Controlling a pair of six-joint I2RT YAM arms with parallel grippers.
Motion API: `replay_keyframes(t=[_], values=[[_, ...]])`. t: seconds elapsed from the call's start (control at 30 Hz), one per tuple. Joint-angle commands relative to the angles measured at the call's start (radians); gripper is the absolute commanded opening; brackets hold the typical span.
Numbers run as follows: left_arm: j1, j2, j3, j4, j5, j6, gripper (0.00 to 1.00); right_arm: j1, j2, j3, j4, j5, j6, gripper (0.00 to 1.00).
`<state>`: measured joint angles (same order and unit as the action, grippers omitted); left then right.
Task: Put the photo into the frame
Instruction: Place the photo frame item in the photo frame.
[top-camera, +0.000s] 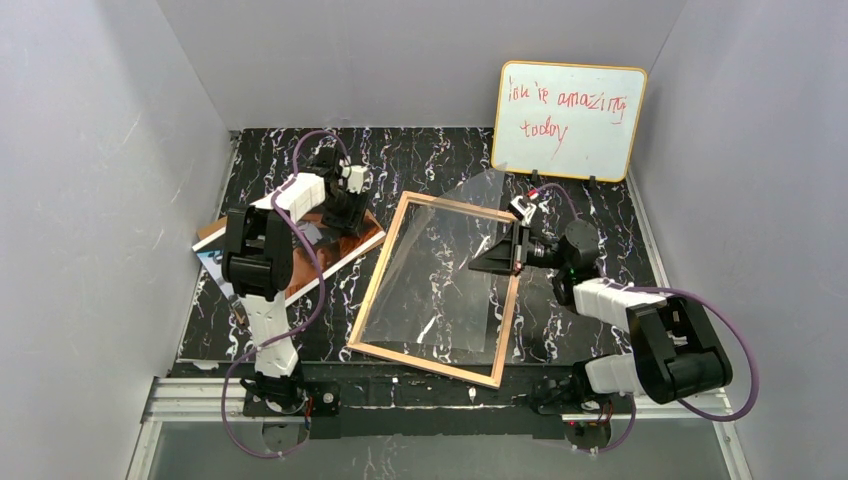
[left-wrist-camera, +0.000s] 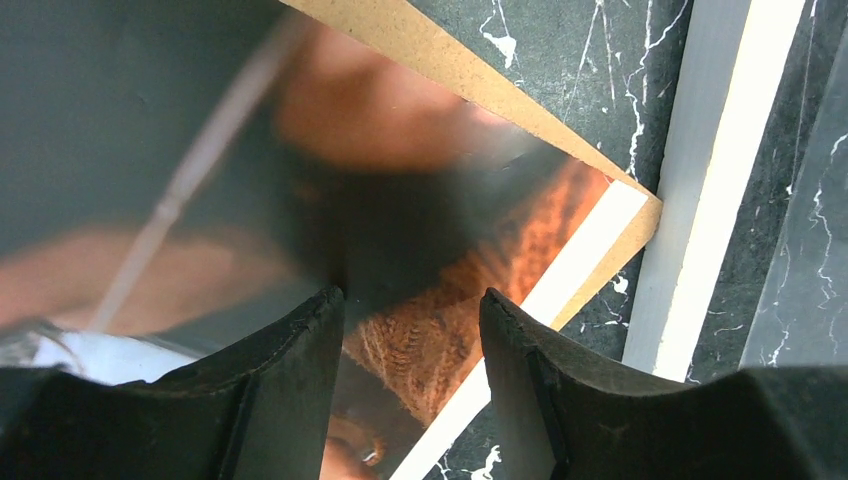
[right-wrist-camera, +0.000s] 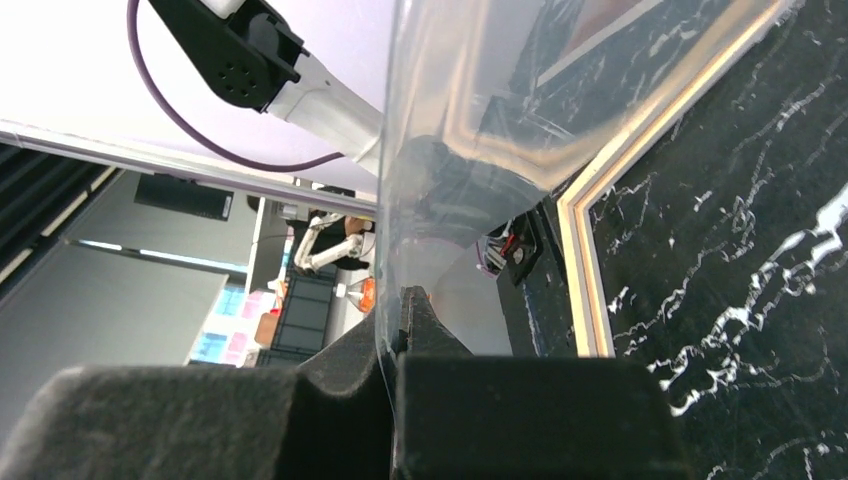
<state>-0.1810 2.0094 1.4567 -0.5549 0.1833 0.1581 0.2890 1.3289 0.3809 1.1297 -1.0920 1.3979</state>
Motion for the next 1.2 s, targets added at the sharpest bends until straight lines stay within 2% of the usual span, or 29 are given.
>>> replay_keyframes(t=[0.0,0.23,0.33,0.53,0.77,0.9,1.03,1.17], values=[[0.029,0.043,0.019,-0.061,-0.002,-0.026,0.51,0.051,-0.040,0.128,-0.146,0.010,-0.148,0.01],[0.052,0.037,0.039,-0.074,-0.005,-0.023,0.51,0.078,-0.040,0.186,-0.214,0.018,-0.207,0.01],[0.052,0.036,0.035,-0.075,-0.012,-0.021,0.51,0.079,-0.042,0.153,-0.258,0.031,-0.252,0.01],[0.052,0.042,0.024,-0.076,-0.010,-0.016,0.52,0.079,0.022,0.098,-0.476,0.122,-0.444,0.01],[0.001,0.031,-0.052,-0.079,0.014,0.033,0.53,0.078,0.118,0.008,-0.519,0.209,-0.505,0.02],[-0.055,0.028,-0.105,-0.065,-0.020,0.062,0.53,0.078,0.129,-0.042,-0.530,0.269,-0.509,0.24],[-0.077,0.038,-0.121,-0.050,-0.031,0.064,0.53,0.079,0.129,-0.064,-0.509,0.309,-0.485,0.38],[-0.092,0.050,-0.130,-0.040,-0.043,0.067,0.53,0.079,0.159,-0.083,-0.432,0.302,-0.442,0.46]])
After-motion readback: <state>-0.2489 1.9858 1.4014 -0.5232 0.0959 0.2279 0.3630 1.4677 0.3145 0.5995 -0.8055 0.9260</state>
